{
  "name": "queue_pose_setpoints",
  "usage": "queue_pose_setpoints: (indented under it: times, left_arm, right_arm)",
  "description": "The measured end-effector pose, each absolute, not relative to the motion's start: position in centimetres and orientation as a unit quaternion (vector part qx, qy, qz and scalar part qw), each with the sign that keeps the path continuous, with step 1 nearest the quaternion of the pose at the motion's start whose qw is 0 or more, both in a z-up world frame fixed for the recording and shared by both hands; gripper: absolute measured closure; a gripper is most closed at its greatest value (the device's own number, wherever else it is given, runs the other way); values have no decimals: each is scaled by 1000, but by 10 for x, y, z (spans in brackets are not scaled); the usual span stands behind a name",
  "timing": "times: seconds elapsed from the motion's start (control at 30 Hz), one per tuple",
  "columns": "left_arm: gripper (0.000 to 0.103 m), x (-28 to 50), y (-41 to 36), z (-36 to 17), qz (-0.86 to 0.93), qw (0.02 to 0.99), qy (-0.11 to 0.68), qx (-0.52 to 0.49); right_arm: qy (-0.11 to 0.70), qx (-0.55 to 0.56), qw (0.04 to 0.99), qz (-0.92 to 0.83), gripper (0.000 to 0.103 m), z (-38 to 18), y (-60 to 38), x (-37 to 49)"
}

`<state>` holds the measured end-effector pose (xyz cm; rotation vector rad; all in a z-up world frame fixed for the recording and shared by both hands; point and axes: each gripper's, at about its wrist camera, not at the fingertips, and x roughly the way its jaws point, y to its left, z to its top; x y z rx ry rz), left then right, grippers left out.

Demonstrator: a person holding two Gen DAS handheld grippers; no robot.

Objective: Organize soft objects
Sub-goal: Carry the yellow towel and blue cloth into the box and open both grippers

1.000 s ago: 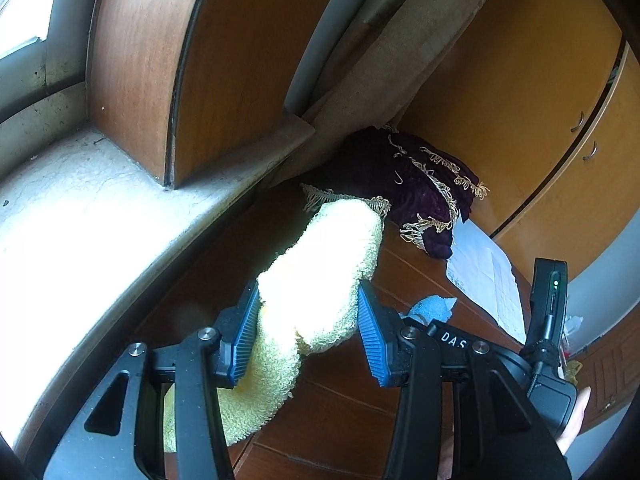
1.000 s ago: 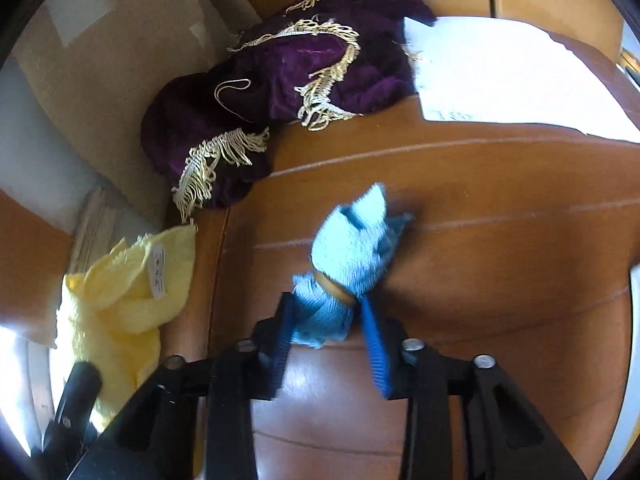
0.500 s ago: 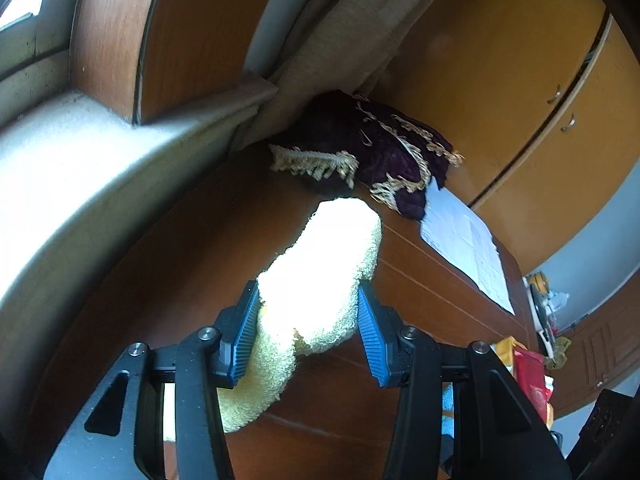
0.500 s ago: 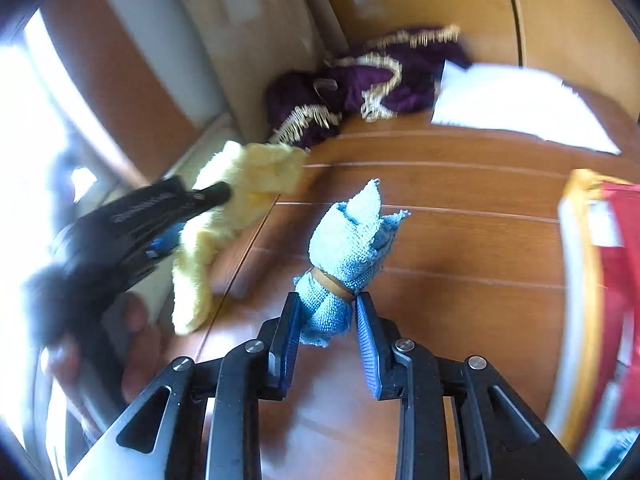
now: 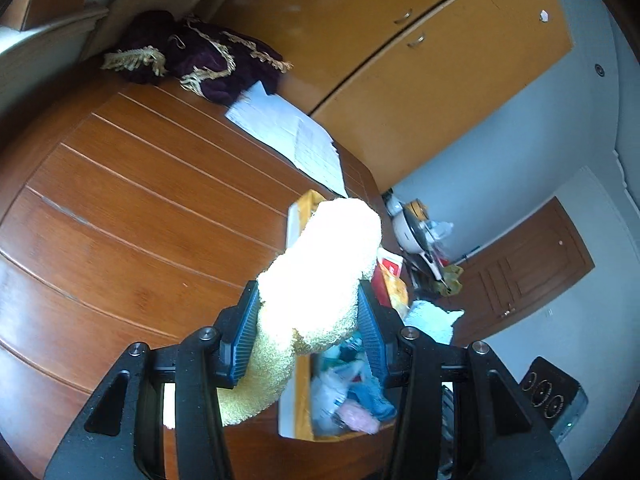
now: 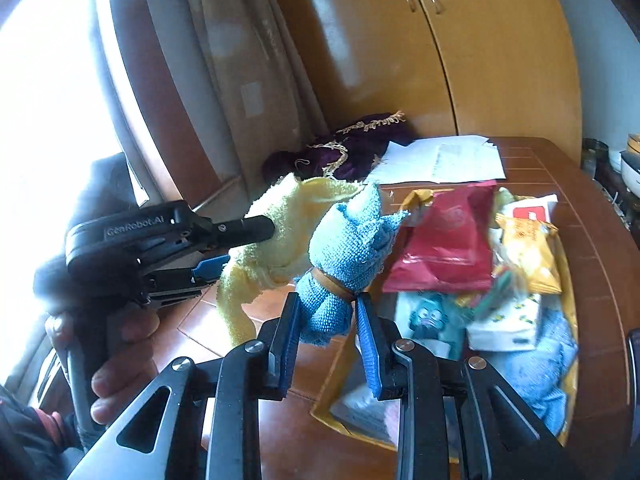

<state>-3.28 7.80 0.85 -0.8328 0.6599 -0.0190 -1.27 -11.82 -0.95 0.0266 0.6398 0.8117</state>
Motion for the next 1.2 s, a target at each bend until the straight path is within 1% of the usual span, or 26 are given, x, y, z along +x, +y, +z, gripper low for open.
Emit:
queue_pose_setpoints:
  times: [0.13,0.37,0.47,0.6,0.7,0.9,1.03,1.17,1.2]
  left_arm:
    - [58,-24,49,11,-54,853,318,-411]
    - [58,-9,38,30,-90,834,270,-474]
    - [58,-8,38,18,-97,816,246,-514]
    - [58,5,35,-19,-118,769,283,-561]
    - [58,12,23,-32,-115,763,319,-551]
    - [56,11,16,-45,-113,766,332,-539]
    - [56,18,-3,-48,-116,779,356,-503]
    - [51,20,-6,-43,-112,794,349,-485]
    - [46,20,-4,-41,-113,795,347,-484]
  right_arm:
    - [313,12,880,358,75,-18,-144,-12]
    - [311,7,898,313,74,-18,-175,-4]
    - [314,-4,899,306,74,-21,-178,-6]
    - [328,-27,895,301,74,-31,-176,-6]
    - [341,-48,891,297,74,-38,-169,-6]
    - [354,-85,888,282,73,-50,-164,-2]
    - [364,-88,884,278,71,-58,-163,4]
    - [356,-78,888,280,69,-55,-168,2]
    - [353,-72,889,281,69,-53,-170,2]
